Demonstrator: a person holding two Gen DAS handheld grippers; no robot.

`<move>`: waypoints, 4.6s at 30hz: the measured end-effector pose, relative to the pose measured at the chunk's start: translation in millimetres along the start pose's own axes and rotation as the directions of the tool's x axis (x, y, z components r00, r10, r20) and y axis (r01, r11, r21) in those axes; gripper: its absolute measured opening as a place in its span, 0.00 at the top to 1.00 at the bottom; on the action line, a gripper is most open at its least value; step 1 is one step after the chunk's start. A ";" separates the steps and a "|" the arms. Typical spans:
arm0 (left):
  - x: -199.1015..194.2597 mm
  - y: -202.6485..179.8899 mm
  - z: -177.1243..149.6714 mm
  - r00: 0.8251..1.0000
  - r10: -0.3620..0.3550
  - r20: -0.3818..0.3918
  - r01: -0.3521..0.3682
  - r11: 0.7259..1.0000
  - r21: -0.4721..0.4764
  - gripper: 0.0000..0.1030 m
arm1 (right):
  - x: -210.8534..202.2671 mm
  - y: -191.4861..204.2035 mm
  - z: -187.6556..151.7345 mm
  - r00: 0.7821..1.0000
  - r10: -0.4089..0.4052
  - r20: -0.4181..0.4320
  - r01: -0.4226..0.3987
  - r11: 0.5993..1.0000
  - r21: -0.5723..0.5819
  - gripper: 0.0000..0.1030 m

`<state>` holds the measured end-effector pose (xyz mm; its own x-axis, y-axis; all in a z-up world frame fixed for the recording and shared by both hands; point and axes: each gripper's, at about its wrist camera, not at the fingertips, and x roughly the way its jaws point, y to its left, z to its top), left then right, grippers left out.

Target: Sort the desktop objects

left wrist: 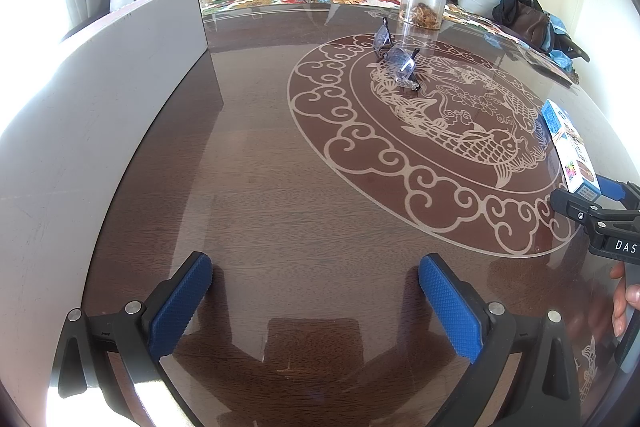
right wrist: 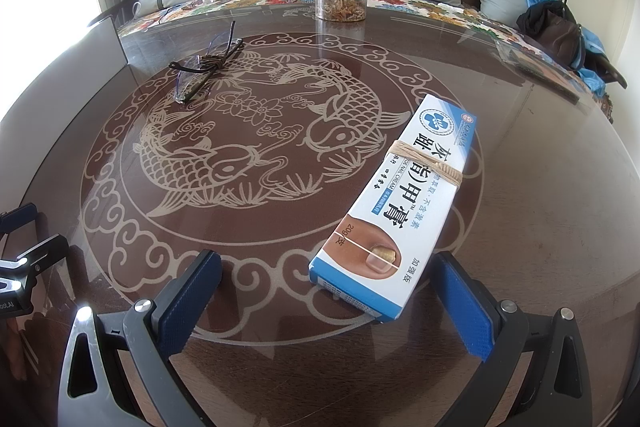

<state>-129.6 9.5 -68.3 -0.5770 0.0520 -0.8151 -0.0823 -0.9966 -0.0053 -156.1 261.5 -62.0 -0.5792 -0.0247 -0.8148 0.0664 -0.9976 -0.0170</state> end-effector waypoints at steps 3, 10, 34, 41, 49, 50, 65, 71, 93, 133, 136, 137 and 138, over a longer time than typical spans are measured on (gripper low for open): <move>0.0 0.0 0.0 1.000 0.000 0.000 0.000 1.000 0.000 0.00 | -0.1 -0.1 0.0 1.000 0.000 0.000 0.000 1.000 0.000 0.00; 0.0 0.0 0.0 1.000 0.000 0.000 0.000 1.000 0.000 0.00 | -0.1 -0.1 0.0 1.000 0.000 0.000 0.000 1.000 0.000 0.00; 3.0 -0.6 4.4 1.000 0.002 -0.008 -0.002 1.000 0.007 0.00 | -0.1 -0.1 -0.1 1.000 0.000 0.000 0.000 1.000 0.000 0.00; 32.5 -28.7 44.1 1.000 -0.013 -0.012 0.013 1.000 0.027 0.00 | -0.1 -0.1 -0.1 1.000 0.000 0.000 0.000 1.000 0.000 0.00; 82.5 -69.6 120.8 0.999 -0.034 -0.016 0.035 0.998 0.060 0.00 | -0.1 -0.3 -0.1 1.000 0.000 0.000 0.000 1.000 0.000 0.00; 88.4 -71.8 129.4 0.999 -0.029 -0.018 0.030 0.998 0.053 0.00 | -0.1 -0.3 -0.1 1.000 0.000 0.000 0.000 1.000 0.000 0.00; 91.0 -52.1 147.9 1.000 -0.001 0.031 0.000 1.000 0.031 0.76 | 0.0 -0.6 0.0 1.000 0.000 0.000 0.000 1.000 0.000 0.00; 41.5 -26.0 80.2 0.999 0.000 0.033 0.000 1.000 0.012 0.77 | 0.0 -0.7 0.2 1.000 0.000 0.000 0.000 1.000 0.000 0.00; 1.9 14.7 1.0 0.998 0.061 -0.008 -0.061 0.995 -0.084 0.00 | 0.0 -0.9 0.3 1.000 0.000 0.000 0.000 1.000 0.000 0.00; 2.7 15.5 1.5 0.998 0.061 -0.007 -0.061 0.995 -0.084 0.00 | 0.1 -1.0 0.2 1.000 -0.002 0.000 0.002 1.000 0.000 0.00; 2.9 15.4 1.5 0.998 0.061 -0.007 -0.061 0.995 -0.084 0.00 | 0.0 -1.0 0.2 1.000 -0.001 0.000 0.001 1.000 0.000 0.00; 2.9 15.5 1.4 0.998 0.061 -0.007 -0.061 0.995 -0.084 0.00 | 0.0 -1.0 0.2 1.000 -0.001 0.000 0.001 1.000 0.000 0.00; 3.0 15.4 1.5 0.998 0.061 -0.007 -0.061 0.995 -0.084 0.00 | 0.0 -1.0 0.2 1.000 -0.001 0.000 0.001 1.000 0.000 0.00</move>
<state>-133.8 -5.5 -69.9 -0.5755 -0.0093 -0.8178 0.0220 -0.9997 -0.0041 -156.4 262.5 -61.8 -0.5789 -0.0232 -0.8151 0.0659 -0.9977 -0.0184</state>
